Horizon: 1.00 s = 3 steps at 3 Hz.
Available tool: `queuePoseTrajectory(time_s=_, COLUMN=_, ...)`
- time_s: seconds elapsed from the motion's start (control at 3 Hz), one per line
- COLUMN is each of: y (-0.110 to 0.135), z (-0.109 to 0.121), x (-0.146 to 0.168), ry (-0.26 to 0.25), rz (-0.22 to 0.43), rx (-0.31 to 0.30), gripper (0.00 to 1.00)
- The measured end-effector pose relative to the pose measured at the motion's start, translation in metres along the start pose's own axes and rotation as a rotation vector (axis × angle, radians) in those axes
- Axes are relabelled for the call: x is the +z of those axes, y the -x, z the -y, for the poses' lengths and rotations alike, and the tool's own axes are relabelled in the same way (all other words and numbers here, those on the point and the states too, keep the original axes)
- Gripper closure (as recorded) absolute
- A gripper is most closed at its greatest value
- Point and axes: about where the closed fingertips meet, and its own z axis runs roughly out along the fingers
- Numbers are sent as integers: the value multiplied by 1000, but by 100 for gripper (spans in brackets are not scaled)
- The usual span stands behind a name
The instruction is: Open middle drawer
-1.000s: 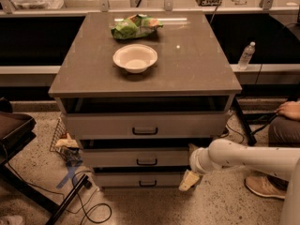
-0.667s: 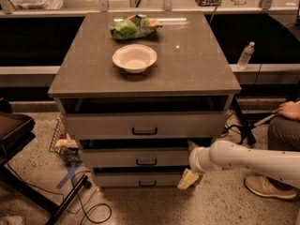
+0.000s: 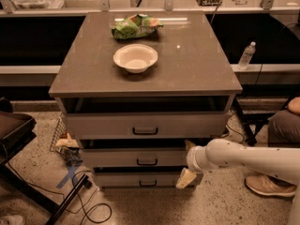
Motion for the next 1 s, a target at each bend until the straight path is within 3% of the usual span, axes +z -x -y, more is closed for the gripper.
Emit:
queuePoseTrajectory(time_s=0.33, y=10, z=8, x=15, ry=21, rz=-48, rx=-54, gripper=0)
queuePoseTrajectory(time_s=0.67, y=8, z=7, x=15, ry=22, rz=-47, rx=-50, gripper=0)
queuePoseTrajectory(time_s=1.0, y=2, z=-3, x=28, ry=59, rz=-49, rx=-44, gripper=18)
